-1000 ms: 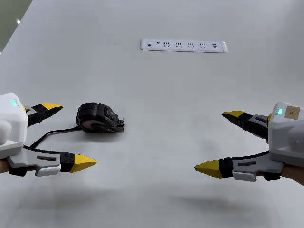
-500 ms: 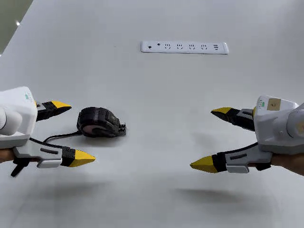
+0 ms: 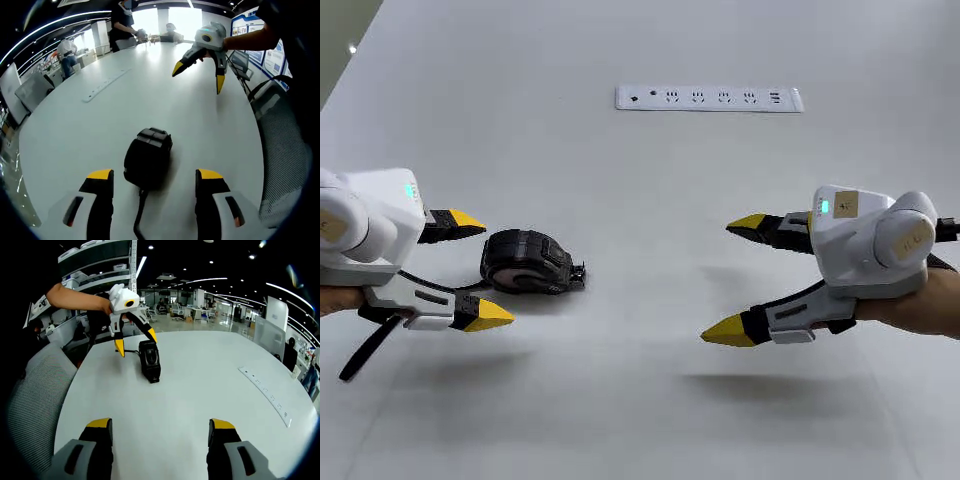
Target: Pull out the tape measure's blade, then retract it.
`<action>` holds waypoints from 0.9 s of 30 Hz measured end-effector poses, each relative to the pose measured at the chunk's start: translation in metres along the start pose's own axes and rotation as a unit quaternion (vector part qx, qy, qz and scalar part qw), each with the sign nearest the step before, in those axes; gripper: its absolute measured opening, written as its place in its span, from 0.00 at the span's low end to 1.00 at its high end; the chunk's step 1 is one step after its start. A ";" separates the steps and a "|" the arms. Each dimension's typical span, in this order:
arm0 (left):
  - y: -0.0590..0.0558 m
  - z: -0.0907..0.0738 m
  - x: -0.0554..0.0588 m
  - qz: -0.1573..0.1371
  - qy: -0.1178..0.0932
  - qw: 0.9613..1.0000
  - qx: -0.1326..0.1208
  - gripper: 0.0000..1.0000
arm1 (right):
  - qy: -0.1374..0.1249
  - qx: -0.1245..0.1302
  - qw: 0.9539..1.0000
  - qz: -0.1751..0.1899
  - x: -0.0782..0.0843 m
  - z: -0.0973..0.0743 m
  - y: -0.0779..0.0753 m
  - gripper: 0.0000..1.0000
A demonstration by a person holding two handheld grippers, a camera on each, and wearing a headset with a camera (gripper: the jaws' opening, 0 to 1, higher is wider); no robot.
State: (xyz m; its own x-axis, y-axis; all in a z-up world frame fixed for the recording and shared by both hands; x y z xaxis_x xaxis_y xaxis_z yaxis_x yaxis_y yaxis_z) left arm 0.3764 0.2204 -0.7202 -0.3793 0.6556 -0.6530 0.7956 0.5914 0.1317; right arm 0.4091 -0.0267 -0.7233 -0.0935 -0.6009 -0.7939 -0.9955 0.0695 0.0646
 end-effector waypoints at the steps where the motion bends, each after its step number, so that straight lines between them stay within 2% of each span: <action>1: 0.001 0.001 0.000 0.003 0.003 1.000 0.002 0.61 | 0.000 -0.006 1.000 -0.006 -0.002 0.003 0.000 0.77; 6: 0.004 0.006 -0.001 0.023 0.017 1.000 0.014 0.53 | 0.002 -0.022 0.999 -0.030 -0.007 0.014 -0.003 0.72; 10: 0.008 0.011 0.001 0.046 0.037 0.998 0.020 0.46 | 0.000 -0.037 0.998 -0.048 -0.014 0.026 -0.005 0.65; 14: 0.010 0.014 0.000 0.054 0.044 0.997 0.026 0.40 | 0.002 -0.049 0.997 -0.061 -0.020 0.039 -0.008 0.61; 17: 0.010 0.017 0.002 0.072 0.058 0.995 0.030 0.35 | 0.003 -0.059 0.996 -0.069 -0.024 0.048 -0.008 0.57; 27: 0.012 0.022 0.004 0.089 0.070 0.993 0.037 0.28 | 0.012 -0.089 0.992 -0.087 -0.032 0.075 -0.004 0.49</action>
State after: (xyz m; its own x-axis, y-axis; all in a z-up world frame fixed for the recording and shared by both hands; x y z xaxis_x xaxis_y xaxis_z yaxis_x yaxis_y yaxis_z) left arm 0.3947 0.2197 -0.7372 -0.2869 0.8092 -0.5128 0.8867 0.4269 0.1775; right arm 0.4174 0.0518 -0.7436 0.0813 -0.6102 -0.7880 -0.9834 -0.1777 0.0361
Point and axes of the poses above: the centre of the closed fingertips' face, and the gripper's own axes: z roughly forward along the fingers, y roughly to its left, x roughly out of its underside, the point moved 4 cm from there along -z, roughly backward along the fingers, and after that the axes turned 5 degrees about -x, right-handed, at the moved point
